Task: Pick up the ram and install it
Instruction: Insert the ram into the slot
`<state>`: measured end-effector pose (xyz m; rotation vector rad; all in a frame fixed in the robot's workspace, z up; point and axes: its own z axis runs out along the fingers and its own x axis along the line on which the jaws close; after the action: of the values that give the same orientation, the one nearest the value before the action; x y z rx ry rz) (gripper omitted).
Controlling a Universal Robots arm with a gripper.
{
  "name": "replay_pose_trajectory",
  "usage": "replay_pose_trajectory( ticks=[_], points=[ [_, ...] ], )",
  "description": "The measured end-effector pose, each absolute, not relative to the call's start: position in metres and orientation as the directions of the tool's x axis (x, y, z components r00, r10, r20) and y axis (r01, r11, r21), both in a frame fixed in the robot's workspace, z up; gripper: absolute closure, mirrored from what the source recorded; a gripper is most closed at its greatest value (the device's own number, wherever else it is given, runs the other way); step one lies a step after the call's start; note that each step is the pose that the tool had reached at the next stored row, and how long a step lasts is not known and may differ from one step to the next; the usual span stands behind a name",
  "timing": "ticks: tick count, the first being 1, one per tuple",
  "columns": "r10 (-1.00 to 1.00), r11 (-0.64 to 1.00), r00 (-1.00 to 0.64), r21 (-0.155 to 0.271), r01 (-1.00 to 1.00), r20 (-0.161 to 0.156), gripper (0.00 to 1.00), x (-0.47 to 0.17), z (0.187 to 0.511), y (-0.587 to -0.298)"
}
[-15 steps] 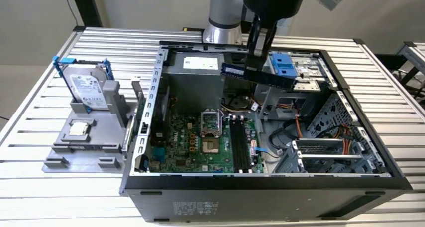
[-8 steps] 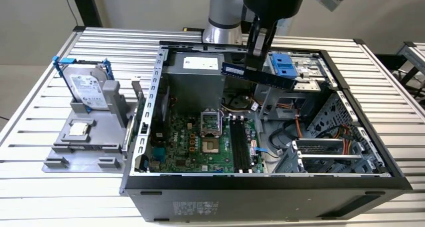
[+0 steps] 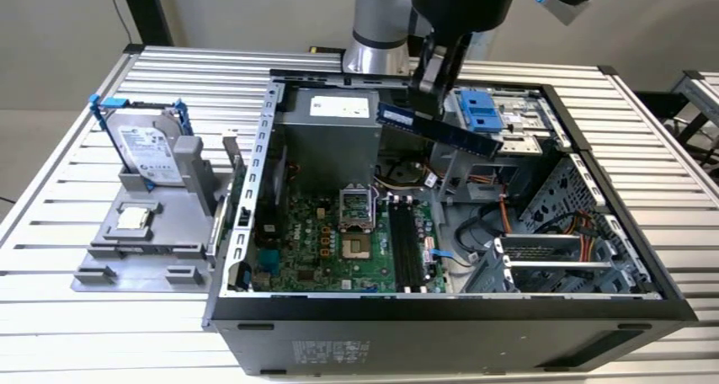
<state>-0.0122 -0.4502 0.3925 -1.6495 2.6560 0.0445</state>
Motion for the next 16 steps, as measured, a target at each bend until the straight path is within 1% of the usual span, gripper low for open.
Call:
replay_pose_trajectory(
  ticks=[16],
  points=[
    [-0.736, 0.676, -0.676, 0.016, -0.737, -0.027, 1.0, -0.0123, 0.3924, -0.4503]
  ],
)
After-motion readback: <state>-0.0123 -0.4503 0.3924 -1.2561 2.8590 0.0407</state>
